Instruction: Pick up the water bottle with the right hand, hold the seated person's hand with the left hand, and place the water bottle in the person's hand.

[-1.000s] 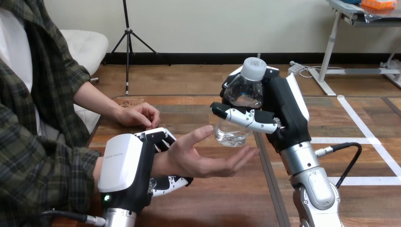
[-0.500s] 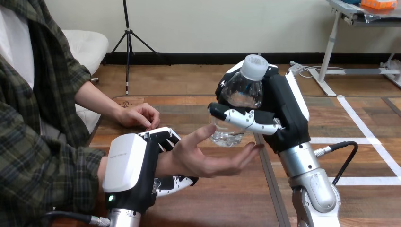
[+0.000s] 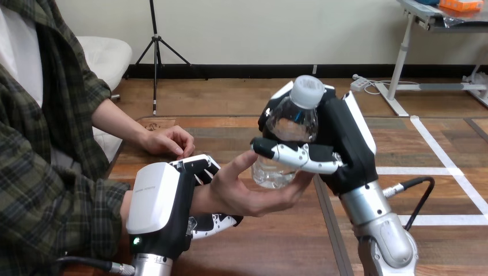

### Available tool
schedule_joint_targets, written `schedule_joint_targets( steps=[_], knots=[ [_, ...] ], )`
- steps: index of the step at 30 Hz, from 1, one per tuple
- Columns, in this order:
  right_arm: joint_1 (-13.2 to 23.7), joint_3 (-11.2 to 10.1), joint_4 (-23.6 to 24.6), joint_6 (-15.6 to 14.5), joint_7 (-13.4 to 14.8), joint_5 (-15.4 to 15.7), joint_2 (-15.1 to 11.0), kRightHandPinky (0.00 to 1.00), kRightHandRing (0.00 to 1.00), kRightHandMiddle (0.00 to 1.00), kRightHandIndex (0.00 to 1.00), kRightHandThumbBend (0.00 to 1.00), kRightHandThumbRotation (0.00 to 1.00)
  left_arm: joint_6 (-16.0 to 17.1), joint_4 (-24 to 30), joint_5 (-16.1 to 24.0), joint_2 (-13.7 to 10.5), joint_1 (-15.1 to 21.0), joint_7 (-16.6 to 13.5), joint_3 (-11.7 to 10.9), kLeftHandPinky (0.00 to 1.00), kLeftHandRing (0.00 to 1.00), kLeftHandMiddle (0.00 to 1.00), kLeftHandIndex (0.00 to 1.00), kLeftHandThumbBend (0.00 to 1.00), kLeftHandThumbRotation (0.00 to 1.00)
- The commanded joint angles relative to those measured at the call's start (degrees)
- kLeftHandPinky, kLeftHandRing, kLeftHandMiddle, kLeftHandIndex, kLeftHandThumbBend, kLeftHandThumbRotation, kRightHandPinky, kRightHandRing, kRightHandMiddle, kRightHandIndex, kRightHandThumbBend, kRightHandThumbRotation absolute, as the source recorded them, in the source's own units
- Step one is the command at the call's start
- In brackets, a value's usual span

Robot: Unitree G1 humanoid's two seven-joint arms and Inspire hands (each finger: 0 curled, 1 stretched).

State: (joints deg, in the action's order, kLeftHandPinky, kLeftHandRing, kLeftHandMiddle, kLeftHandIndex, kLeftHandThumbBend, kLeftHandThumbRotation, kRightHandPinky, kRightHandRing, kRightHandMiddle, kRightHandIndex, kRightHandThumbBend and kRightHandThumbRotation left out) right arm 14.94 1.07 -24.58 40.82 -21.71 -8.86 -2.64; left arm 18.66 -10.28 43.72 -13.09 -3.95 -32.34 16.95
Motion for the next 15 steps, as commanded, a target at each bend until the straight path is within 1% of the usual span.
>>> schedule_joint_targets(
  steps=[1,5,8,15],
  knots=[
    [1.0,-0.2,4.1,0.6,-0.4,-1.3,-0.2,0.37,0.40,0.41,0.38,0.65,0.00,2.4,2.2,0.1,1.9,1.0,0.9,3.2,0.24,0.30,0.36,0.38,0.84,0.00],
    [0.5,-0.3,4.5,1.2,-0.1,-0.4,-0.4,0.37,0.40,0.41,0.39,0.65,0.00,2.1,2.2,0.4,1.7,1.1,0.8,3.2,0.24,0.30,0.36,0.38,0.84,0.00],
    [0.2,-0.2,5.0,1.1,-0.2,-0.5,-0.5,0.36,0.40,0.41,0.39,0.65,0.00,1.5,2.3,0.8,1.6,1.0,1.2,3.1,0.24,0.30,0.36,0.38,0.84,0.00],
    [-0.6,-0.1,6.1,0.4,-1.1,-1.8,-0.4,0.35,0.39,0.40,0.39,0.65,0.00,0.4,2.9,0.7,1.5,0.9,2.6,2.8,0.25,0.31,0.37,0.39,0.82,0.00]
  ],
)
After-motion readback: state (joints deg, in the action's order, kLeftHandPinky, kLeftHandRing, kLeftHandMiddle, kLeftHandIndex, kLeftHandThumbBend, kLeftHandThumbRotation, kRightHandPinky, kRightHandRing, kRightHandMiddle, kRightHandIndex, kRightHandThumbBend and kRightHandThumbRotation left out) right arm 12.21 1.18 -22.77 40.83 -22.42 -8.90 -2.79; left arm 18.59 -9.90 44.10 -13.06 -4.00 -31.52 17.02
